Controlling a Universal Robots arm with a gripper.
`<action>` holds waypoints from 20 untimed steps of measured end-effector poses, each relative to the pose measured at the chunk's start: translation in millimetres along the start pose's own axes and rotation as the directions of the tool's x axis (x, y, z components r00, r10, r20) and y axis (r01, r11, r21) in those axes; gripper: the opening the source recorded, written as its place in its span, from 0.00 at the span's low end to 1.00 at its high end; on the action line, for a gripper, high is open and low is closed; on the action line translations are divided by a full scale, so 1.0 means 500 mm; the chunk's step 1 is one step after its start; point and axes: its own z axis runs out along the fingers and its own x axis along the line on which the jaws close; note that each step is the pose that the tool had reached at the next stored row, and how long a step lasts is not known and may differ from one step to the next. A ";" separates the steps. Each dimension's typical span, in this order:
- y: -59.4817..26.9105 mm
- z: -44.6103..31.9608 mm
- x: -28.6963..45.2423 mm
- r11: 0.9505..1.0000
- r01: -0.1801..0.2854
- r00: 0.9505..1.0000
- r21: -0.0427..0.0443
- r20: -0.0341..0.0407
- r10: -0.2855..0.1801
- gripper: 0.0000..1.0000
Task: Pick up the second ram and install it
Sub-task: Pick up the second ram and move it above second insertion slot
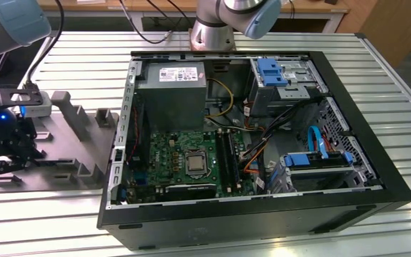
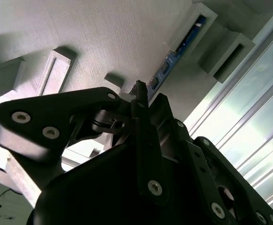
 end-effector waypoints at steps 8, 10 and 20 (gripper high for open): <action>0.000 0.000 0.001 1.000 0.000 1.000 0.000 0.000 0.000 0.19; 0.000 0.000 0.002 1.000 0.000 1.000 0.000 0.000 0.000 0.19; 0.000 0.000 0.003 1.000 0.000 1.000 0.000 0.000 0.000 0.11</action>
